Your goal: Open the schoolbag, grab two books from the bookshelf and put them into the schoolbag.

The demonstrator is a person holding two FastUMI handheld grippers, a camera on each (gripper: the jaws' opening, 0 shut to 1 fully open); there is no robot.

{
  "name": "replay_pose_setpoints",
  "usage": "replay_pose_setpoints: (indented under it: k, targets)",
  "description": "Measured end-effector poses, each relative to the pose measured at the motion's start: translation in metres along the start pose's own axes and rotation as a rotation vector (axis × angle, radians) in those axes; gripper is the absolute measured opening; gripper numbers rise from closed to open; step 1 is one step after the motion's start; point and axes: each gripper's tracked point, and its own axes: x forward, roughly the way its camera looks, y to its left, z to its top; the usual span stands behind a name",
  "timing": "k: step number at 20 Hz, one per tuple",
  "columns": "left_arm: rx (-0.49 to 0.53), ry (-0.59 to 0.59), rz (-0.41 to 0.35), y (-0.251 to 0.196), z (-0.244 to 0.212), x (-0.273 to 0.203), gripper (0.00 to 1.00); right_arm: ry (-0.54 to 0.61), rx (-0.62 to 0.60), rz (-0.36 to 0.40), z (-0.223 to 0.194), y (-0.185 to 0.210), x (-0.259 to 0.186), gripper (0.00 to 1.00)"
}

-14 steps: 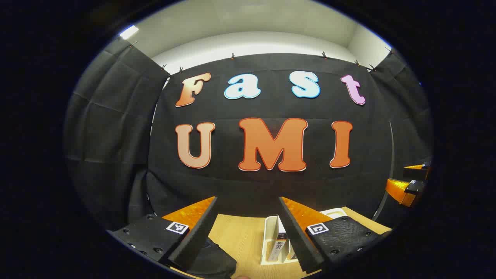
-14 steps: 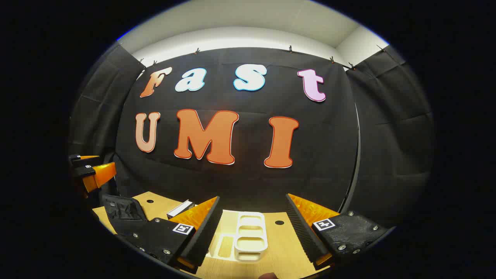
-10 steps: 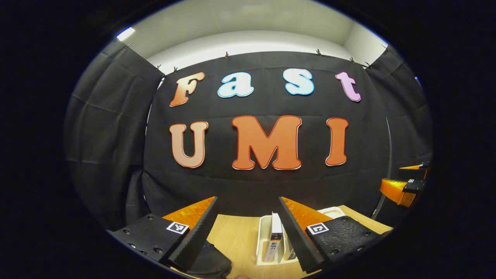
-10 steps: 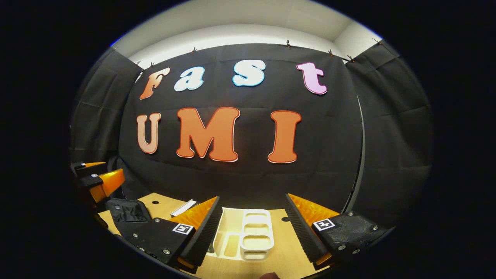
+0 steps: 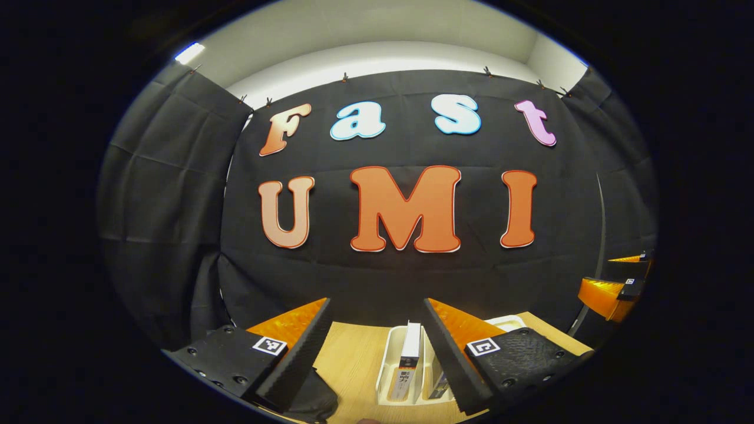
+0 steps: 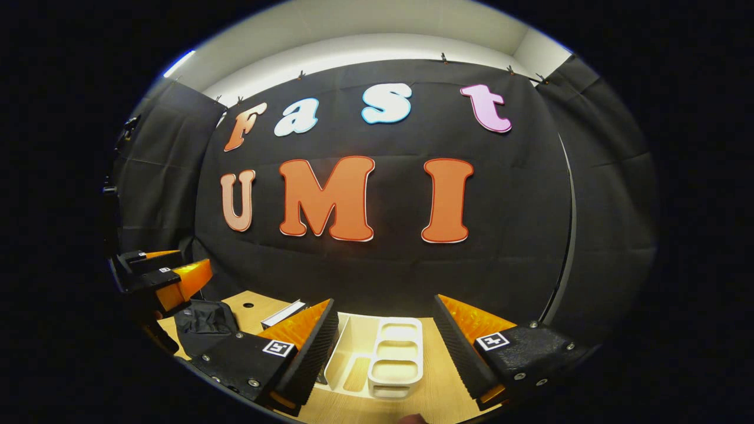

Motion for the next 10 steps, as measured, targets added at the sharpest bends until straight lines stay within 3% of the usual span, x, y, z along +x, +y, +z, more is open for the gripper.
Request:
replay_pose_setpoints:
  k: [5, 10]
  targets:
    - [-0.027, -0.006, -0.010, -0.009, -0.005, 0.012, 0.95, -0.003, -0.016, -0.005, 0.000, -0.002, 0.006, 0.96]
    - [-0.042, -0.007, 0.011, 0.015, -0.010, 0.012, 0.95, 0.009, -0.017, 0.004, -0.006, 0.014, 0.010, 0.96]
